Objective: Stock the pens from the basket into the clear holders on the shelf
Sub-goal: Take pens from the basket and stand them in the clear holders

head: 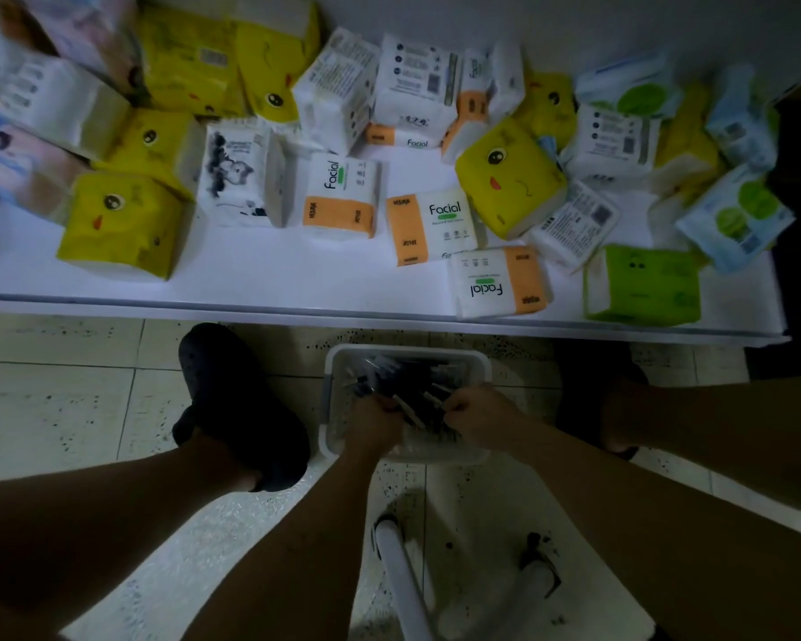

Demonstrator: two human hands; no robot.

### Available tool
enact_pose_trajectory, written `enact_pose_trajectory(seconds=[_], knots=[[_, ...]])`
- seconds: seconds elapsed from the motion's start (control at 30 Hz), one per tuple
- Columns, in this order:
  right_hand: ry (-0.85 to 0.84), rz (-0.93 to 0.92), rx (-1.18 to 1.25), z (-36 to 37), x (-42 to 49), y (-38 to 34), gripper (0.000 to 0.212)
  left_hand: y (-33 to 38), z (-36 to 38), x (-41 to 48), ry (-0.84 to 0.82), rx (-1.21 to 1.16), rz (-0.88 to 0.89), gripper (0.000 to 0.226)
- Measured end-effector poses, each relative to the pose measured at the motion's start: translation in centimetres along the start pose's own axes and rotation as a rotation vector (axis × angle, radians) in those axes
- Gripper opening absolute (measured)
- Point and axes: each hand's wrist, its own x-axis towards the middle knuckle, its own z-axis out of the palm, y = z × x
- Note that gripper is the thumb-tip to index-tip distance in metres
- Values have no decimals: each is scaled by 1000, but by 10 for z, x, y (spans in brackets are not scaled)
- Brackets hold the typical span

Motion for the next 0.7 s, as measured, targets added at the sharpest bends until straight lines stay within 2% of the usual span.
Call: enact_pose_trajectory(seconds=[0.1,0.27,0.33,0.47,0.57,0.7], knots=[[-45,-18,-101,15,14,0,25,5,-10,-17,123,-132,-10,18],[-96,-99,-243,37,37,-16,15,19,-25,-42,97,-318,-64,12],[-76,-166,-348,47,44,-24,23,21,-32,-47,70,-364,-88,20],[-113,-205,-577,69,54,-25,44,18,-46,-52,56,-378,-80,16],[-216,-161,-614,70,55,-26,55,14,-52,-53,98,-393,-114,21],[-235,-107,-644,73,58,-27,57,16,-52,-55,146,-397,-155,22]])
